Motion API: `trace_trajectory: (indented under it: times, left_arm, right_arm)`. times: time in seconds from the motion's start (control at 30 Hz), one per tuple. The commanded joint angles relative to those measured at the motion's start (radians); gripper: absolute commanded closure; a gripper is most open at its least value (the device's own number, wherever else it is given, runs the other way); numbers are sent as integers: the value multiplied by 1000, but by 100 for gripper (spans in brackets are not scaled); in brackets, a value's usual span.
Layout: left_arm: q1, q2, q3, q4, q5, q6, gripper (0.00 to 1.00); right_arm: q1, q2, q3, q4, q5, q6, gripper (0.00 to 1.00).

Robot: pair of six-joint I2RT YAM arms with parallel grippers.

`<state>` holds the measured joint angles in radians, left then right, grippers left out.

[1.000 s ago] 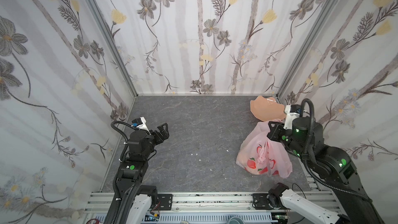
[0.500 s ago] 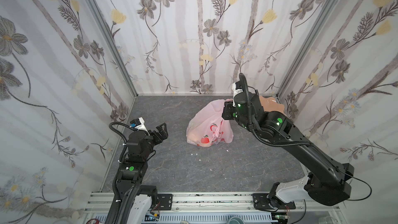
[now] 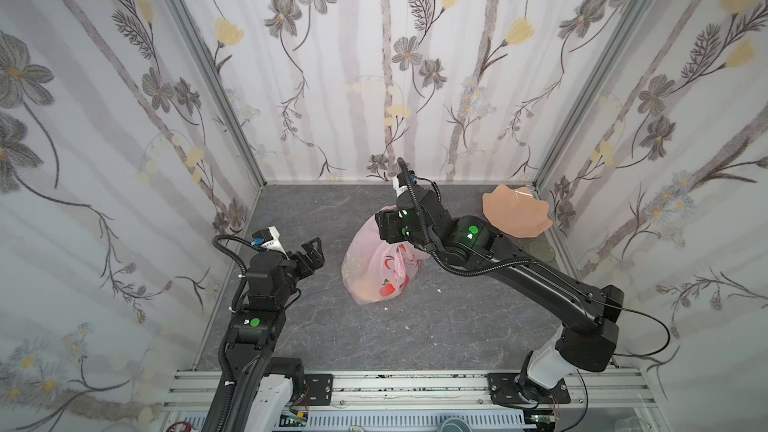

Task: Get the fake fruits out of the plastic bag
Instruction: 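Drag the pink bag with the right gripper toward the table center, then hold the bag handle up with the right gripper near the left gripper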

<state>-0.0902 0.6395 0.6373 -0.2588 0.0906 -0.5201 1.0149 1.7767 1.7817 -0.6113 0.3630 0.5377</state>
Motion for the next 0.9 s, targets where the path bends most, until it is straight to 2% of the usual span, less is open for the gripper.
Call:
trace_trajectory:
  times: [0.0,0.17,0.5,0.67,0.87]
  left_arm:
    - [1,6,1,11,6,-2,0]
    - [1,11,1,10,5,-1,0]
    - [1,31,3,10,8,1,0]
    - [1,43,6,12,7,0,0]
    - [1,44,4,10,6,-1,0]
  right_arm:
    - [0,-50,-10,56,-11,-40,21]
    - [-8,-171,-121,89,-8,-72,12]
    - [-25,-473,-553,299,-53,-160,15]
    - [-27,-442,-646,359,-41,-193,14]
    - [-26,-296,-592,373,20,-223,14]
